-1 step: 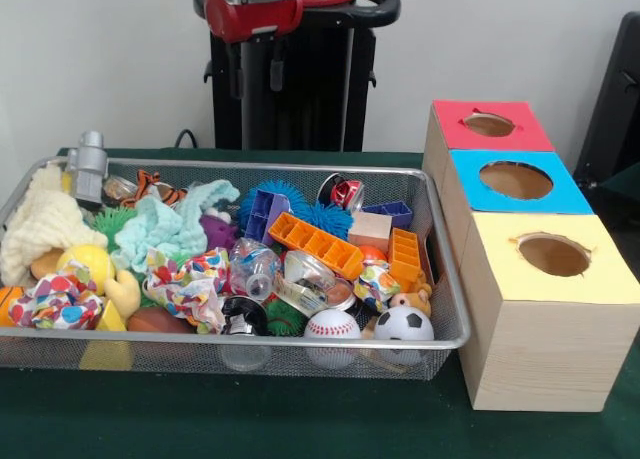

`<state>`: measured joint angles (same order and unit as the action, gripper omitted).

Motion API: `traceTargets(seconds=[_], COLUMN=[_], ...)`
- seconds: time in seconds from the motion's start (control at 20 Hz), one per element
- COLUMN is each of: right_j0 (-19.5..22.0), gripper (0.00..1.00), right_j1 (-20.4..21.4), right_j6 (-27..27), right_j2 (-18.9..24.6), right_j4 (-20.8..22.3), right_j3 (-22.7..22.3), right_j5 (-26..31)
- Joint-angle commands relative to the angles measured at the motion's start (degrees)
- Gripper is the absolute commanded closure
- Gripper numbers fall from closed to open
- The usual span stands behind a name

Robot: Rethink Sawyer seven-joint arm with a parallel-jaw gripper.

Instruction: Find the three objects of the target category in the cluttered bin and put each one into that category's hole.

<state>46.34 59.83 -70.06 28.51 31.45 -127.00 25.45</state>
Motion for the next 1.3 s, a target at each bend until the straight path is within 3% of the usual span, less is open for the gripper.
traceTargets(seconds=[0.05, 0.25, 0.5, 0.95, 1.15, 1.3], right_j0=[1.3, 1.6, 1.8, -1.4, -0.2, -0.5], gripper=[0.00, 0.00, 0.00, 0.00, 0.00, 0.00], right_j1=[-0.4, 0.1, 0.2, 2.1, -0.5, -2.6], right_j6=[1.9, 1.2, -4.3, -13.7, -10.1, -5.3], right_j2=[4.9, 4.8, 1.5, -6.2, -4.9, -4.2], right_j4=[-2.0, -2.1, -2.5, -2.3, -3.4, 1.1], right_j3=[-1.8, -1.4, -3.3, -6.2, -6.1, -4.0], right_j5=[3.9, 4.3, 0.8, -5.0, -4.1, -2.5])
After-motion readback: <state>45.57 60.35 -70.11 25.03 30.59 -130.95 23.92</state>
